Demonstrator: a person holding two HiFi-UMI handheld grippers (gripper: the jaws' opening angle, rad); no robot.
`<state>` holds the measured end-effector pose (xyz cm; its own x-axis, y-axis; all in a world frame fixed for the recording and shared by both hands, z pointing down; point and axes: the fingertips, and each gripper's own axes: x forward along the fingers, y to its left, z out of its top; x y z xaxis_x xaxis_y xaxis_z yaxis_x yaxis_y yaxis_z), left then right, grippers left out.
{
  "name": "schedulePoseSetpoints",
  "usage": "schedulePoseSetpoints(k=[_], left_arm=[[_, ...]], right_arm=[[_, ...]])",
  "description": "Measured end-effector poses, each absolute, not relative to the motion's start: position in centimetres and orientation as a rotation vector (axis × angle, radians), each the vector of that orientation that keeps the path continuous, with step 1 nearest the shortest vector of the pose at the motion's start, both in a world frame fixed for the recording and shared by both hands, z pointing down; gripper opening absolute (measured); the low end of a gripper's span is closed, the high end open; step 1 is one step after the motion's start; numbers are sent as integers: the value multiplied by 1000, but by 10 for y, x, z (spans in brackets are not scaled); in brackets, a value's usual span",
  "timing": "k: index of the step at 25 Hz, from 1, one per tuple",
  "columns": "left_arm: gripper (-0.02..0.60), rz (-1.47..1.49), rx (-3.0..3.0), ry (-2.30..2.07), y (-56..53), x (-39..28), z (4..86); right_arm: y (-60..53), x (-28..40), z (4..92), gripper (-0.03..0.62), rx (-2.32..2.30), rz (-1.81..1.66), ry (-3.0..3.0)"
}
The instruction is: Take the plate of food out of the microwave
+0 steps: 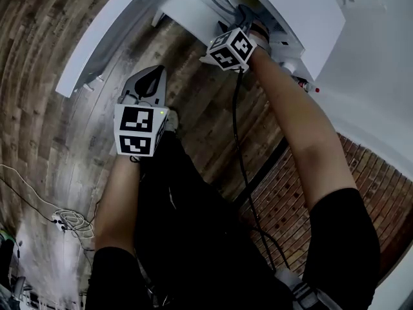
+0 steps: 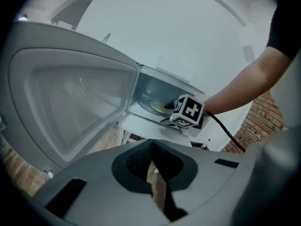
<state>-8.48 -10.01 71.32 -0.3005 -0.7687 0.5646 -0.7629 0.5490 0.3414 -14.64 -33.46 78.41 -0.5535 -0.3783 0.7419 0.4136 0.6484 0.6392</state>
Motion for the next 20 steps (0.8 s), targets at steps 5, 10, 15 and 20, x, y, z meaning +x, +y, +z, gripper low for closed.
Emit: schedulePoseSetpoints(k=[5,10,15,20], left_arm=[[-9,13,1283,-2081,-116,-88,712],[-9,16,1313,-2072,-118,-88,709],[-9,16,1300,-2052,-108,-88,720],[-9,0,1278,-2044,-99,-88,726]], right_arm=[[-349,-160,797,348,23,-896,-1875],[-351,-164,806,357,-9,-822,-1854],[-351,-160,814,360,-24,-731,-1835],[-338,-152,814,359,-115,-786,-1797]])
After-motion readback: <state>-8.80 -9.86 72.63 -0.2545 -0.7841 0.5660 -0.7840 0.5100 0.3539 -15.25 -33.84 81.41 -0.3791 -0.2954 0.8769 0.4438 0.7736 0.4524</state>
